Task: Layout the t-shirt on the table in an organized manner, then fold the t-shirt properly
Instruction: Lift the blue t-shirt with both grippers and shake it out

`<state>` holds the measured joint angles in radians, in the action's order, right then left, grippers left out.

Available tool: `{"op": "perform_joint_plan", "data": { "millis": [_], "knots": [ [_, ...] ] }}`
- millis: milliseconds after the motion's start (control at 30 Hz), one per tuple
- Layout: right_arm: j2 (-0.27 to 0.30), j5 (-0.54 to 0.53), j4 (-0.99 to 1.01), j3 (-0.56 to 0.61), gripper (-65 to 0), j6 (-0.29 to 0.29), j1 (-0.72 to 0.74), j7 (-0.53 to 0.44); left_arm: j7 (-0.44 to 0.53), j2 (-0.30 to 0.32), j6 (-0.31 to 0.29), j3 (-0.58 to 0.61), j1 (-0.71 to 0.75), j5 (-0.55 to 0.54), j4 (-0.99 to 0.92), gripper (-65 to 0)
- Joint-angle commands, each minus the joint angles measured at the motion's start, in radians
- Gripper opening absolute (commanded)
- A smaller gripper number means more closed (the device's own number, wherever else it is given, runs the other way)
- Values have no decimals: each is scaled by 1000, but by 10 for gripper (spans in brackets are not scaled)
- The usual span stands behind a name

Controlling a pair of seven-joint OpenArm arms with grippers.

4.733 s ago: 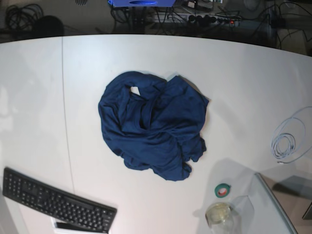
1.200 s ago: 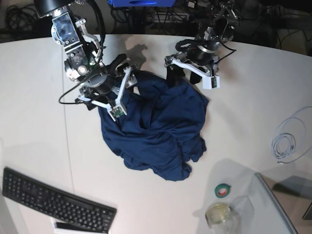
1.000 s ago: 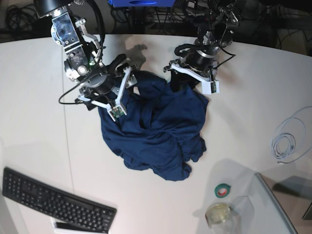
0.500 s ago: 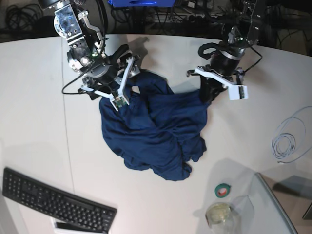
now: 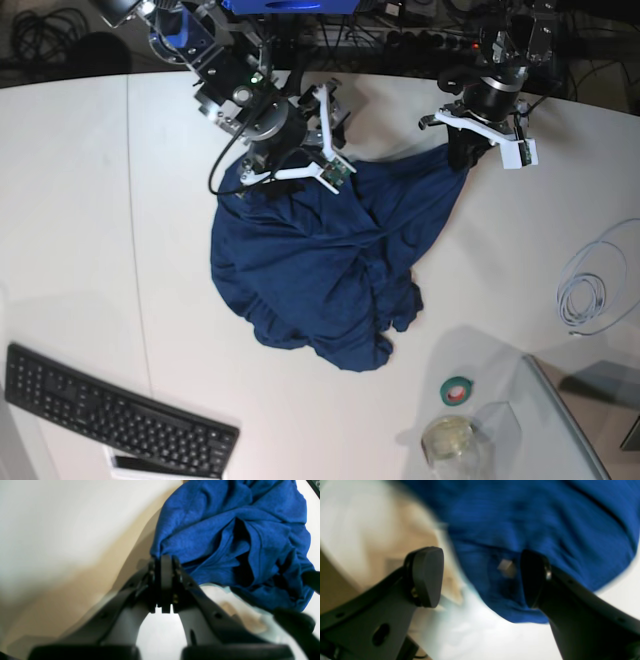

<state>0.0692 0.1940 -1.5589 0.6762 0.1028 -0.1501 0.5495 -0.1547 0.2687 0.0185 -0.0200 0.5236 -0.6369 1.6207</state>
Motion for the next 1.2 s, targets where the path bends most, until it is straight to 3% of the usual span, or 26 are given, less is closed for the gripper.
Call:
{"op": "perform_joint_plan", "data": {
  "millis": [0,367,667,700,900,1067,1167],
  "knots": [
    [-26,46,-18,3,-197,-42,22,-27,24,4,-9,-10,11,-2,14,-650],
    [-128,71,139,4,-198,-25,136,-24,24,5,-9,-11,39,-1,14,-650],
    [-153,71,209,-2,-215,-25,143,-61,24,5,-9,-4,39,-1,14,-650],
    [-153,71,209,-2,-243,-25,143,-62,24,5,-9,-4,39,-1,13,-650],
    [-154,71,209,-5,-572,-30,145,-62,24,5,-9,-4,40,-1,13,-650],
    [-151,71,211,-5,-588,-31,145,-62,24,5,-9,-2,40,-1,13,-650],
    [-150,72,208,-5,-650,-33,140,-62,24,5,-9,-2,40,-1,14,-650]
  ]
}}
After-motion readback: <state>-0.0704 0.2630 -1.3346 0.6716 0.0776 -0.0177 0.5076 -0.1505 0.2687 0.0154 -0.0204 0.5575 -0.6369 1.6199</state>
